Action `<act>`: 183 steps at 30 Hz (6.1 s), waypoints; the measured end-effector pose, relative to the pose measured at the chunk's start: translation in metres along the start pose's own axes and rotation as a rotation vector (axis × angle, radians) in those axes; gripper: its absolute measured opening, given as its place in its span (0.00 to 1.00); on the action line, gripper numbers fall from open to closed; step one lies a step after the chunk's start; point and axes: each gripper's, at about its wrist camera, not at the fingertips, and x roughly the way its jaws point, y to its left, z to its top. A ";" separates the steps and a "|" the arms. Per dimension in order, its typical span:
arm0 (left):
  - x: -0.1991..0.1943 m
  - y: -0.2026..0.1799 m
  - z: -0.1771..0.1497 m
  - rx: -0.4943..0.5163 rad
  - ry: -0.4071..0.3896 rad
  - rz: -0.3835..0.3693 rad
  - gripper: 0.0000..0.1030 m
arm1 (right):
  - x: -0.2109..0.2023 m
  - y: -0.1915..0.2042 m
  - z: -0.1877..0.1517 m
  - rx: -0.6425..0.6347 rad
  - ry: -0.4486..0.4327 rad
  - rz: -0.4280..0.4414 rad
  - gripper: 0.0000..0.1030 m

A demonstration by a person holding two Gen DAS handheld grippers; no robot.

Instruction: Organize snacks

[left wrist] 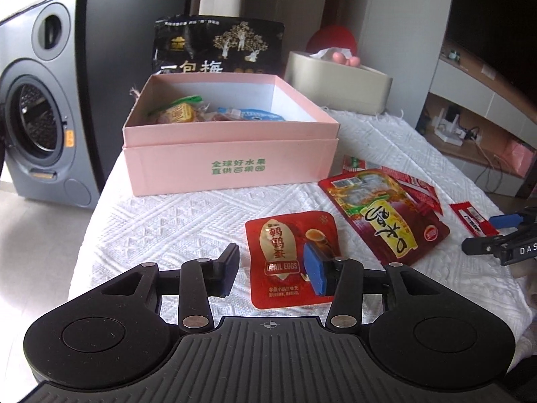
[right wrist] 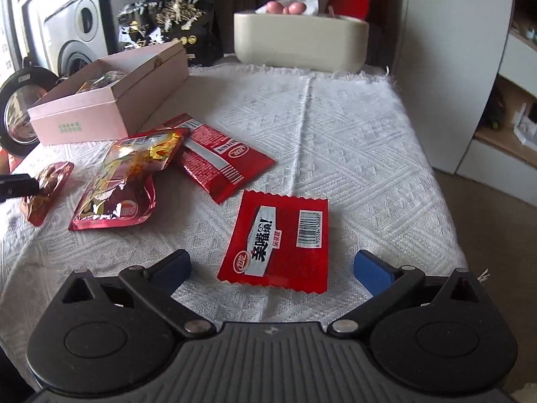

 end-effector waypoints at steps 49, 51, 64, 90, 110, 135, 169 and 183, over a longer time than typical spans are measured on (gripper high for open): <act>0.005 -0.035 0.004 0.101 -0.014 0.045 0.55 | -0.007 0.091 -0.020 -0.197 -0.143 0.172 0.84; 0.005 -0.033 0.005 0.094 -0.011 0.045 0.55 | -0.007 0.091 -0.020 -0.195 -0.145 0.171 0.84; 0.004 -0.030 0.004 0.048 -0.023 -0.036 0.66 | -0.007 0.091 -0.021 -0.185 -0.149 0.161 0.88; 0.020 -0.020 0.002 0.010 0.025 0.034 0.81 | -0.007 0.089 -0.021 -0.174 -0.147 0.171 0.91; 0.021 -0.032 -0.005 0.101 0.020 0.072 0.81 | -0.011 0.089 -0.018 -0.207 -0.119 0.222 0.89; -0.070 -0.017 0.029 -0.034 -0.198 -0.032 0.72 | -0.099 0.077 0.038 -0.253 -0.273 0.337 0.36; 0.109 0.035 0.158 0.192 0.101 0.003 0.75 | 0.110 0.144 0.238 -0.108 -0.053 0.419 0.58; 0.002 0.032 0.148 -0.086 -0.158 0.006 0.71 | 0.005 0.062 0.134 -0.223 -0.147 0.253 0.70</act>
